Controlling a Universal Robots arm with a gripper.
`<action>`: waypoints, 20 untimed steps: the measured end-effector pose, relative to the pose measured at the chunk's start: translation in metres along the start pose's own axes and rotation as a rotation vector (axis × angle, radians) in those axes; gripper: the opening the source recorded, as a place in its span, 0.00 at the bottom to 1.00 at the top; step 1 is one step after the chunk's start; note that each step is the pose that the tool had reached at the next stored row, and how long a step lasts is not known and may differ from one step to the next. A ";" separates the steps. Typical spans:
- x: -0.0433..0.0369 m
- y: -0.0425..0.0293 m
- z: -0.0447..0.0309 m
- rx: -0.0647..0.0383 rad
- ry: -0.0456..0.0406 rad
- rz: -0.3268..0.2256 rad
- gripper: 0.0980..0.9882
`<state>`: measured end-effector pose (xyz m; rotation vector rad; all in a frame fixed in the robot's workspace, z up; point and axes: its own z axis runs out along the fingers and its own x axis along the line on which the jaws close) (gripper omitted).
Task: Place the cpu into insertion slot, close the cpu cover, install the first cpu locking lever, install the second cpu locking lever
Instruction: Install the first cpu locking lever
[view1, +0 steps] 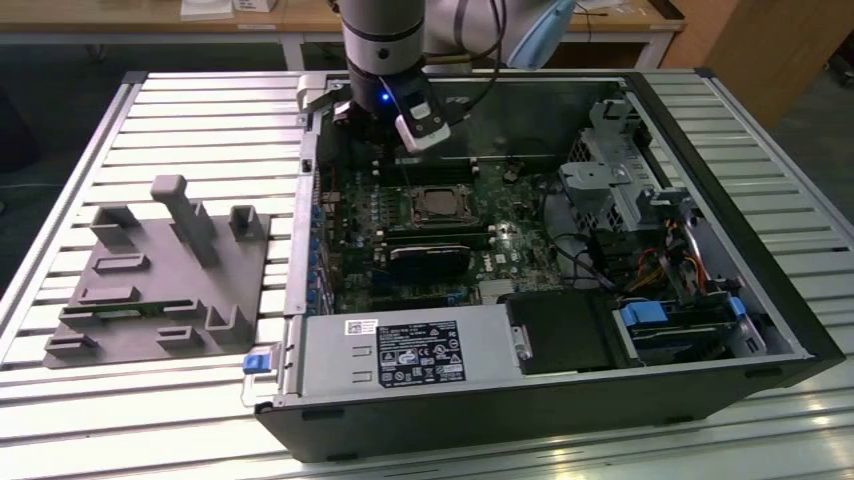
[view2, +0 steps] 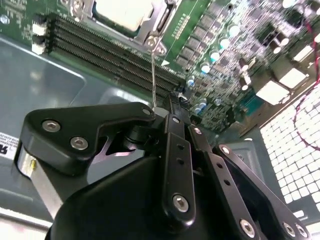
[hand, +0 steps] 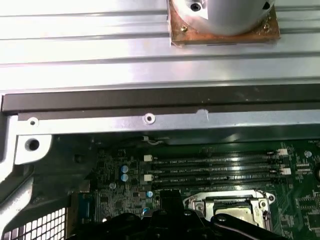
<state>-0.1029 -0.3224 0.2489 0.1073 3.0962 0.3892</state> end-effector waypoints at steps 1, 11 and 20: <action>0.0000 0.0000 0.0000 0.000 0.0000 0.000 0.01; -0.0048 0.0003 0.0001 -0.002 0.0002 0.000 0.01; -0.0158 0.0010 0.0004 -0.002 0.0003 0.000 0.01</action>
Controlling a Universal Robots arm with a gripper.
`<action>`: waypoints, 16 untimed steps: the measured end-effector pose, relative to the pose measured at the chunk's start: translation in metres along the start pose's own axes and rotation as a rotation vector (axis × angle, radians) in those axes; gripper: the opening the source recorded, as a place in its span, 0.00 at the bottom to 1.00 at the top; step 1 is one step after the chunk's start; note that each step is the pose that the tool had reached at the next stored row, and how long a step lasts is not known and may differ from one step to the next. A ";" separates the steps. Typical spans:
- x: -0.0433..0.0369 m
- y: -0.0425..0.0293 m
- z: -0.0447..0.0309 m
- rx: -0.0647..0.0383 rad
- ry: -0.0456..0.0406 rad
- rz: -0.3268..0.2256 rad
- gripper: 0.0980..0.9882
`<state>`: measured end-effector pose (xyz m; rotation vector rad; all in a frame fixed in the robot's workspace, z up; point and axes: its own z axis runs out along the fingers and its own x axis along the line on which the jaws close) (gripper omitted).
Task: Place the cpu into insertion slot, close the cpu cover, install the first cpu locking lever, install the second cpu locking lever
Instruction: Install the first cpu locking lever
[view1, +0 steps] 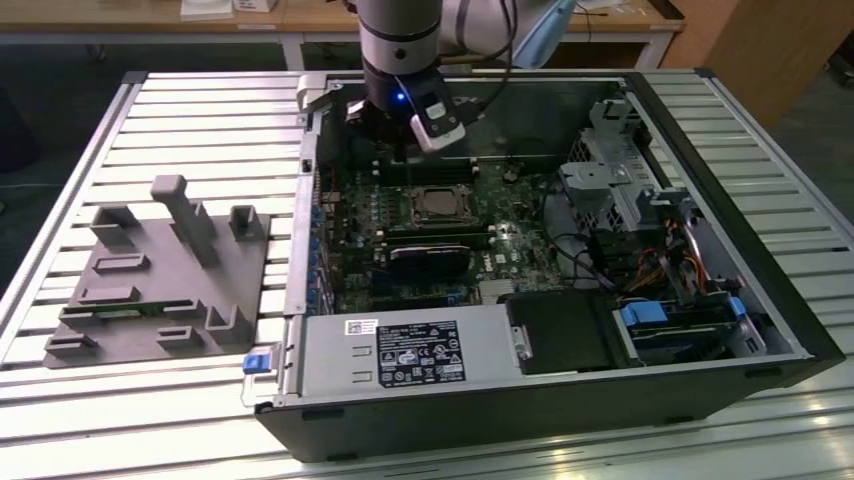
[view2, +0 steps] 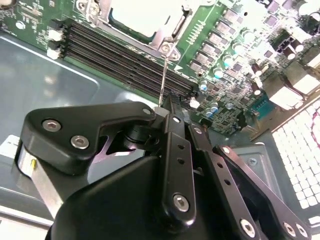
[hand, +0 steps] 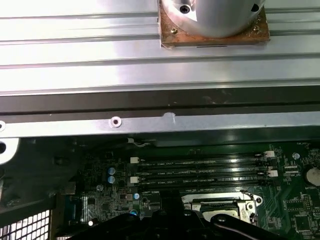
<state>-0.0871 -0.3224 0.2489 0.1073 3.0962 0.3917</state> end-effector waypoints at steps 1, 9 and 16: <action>-0.0012 0.0001 0.0000 0.000 0.0000 0.000 0.01; -0.0119 0.0008 0.0004 0.000 0.0001 0.000 0.01; -0.0249 0.0017 0.0007 0.000 0.0011 0.000 0.01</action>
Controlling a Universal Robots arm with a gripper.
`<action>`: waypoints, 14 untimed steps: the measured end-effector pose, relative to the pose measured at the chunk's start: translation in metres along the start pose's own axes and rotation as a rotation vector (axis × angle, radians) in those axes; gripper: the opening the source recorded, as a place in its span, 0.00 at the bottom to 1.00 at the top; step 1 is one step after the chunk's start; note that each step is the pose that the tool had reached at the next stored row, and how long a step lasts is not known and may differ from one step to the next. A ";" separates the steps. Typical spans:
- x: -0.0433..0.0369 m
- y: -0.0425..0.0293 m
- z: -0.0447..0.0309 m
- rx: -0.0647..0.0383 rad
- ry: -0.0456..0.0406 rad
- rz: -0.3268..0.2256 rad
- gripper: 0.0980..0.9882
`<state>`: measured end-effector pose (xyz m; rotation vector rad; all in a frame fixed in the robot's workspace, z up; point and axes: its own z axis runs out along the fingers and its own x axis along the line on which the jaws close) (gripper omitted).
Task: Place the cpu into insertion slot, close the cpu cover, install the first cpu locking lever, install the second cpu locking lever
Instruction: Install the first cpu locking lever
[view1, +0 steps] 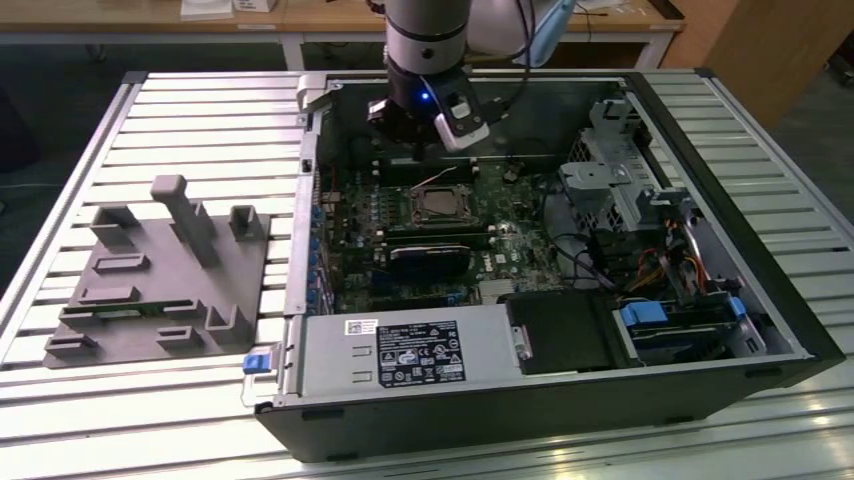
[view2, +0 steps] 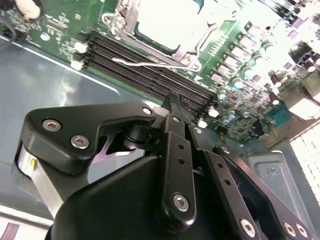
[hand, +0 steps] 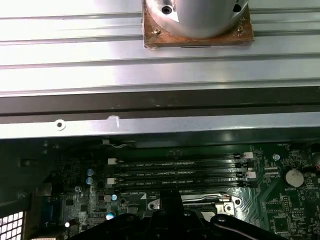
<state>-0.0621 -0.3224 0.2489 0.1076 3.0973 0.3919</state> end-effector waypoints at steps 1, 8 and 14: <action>-0.0016 0.0001 0.0000 0.000 0.0001 0.000 0.01; -0.0081 0.0003 0.0010 0.007 -0.0004 0.000 0.01; -0.0129 0.0006 0.0014 0.007 -0.0004 0.000 0.01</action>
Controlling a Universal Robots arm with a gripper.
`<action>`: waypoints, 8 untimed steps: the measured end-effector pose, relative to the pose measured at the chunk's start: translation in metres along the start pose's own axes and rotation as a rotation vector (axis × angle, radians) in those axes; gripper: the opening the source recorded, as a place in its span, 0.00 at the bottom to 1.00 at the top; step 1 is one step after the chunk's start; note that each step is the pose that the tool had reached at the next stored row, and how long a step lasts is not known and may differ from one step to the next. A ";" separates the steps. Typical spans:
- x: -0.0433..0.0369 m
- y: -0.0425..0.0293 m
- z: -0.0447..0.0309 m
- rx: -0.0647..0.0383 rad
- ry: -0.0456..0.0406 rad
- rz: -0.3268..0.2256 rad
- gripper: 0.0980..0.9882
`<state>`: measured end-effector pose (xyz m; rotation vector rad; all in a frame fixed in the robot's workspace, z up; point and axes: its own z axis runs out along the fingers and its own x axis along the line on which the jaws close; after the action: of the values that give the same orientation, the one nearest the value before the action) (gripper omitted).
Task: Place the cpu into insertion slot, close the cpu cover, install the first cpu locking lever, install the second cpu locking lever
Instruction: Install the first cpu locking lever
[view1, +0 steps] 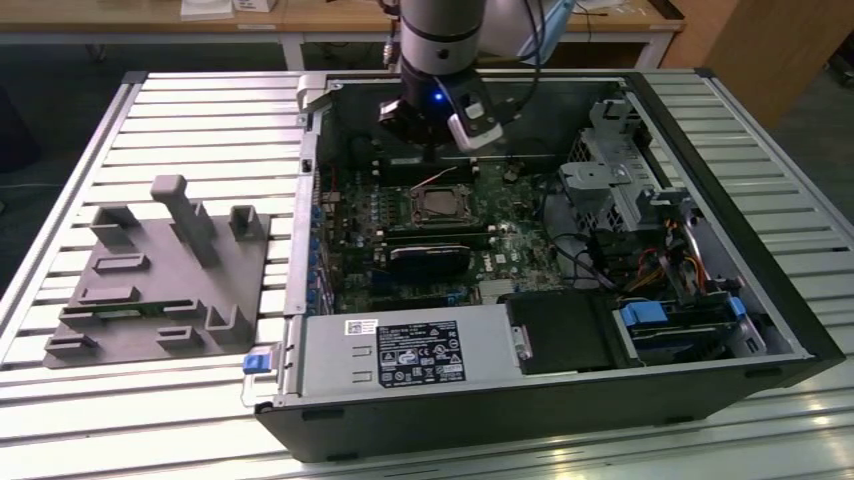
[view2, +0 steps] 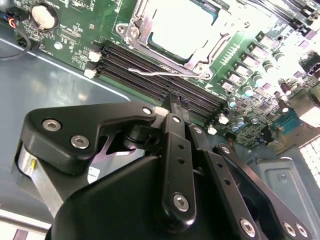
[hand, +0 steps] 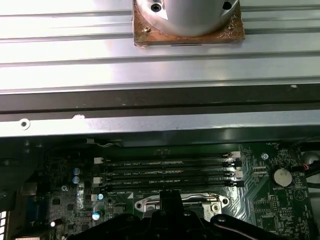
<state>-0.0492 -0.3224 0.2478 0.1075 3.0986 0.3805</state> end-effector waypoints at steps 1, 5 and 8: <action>-0.0006 0.0000 0.0001 0.000 0.0000 0.000 0.01; -0.0012 0.0000 0.0004 0.000 0.0001 0.000 0.01; -0.0013 0.0000 0.0005 0.000 0.0000 0.000 0.01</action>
<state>-0.0479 -0.3224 0.2473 0.1075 3.0986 0.3805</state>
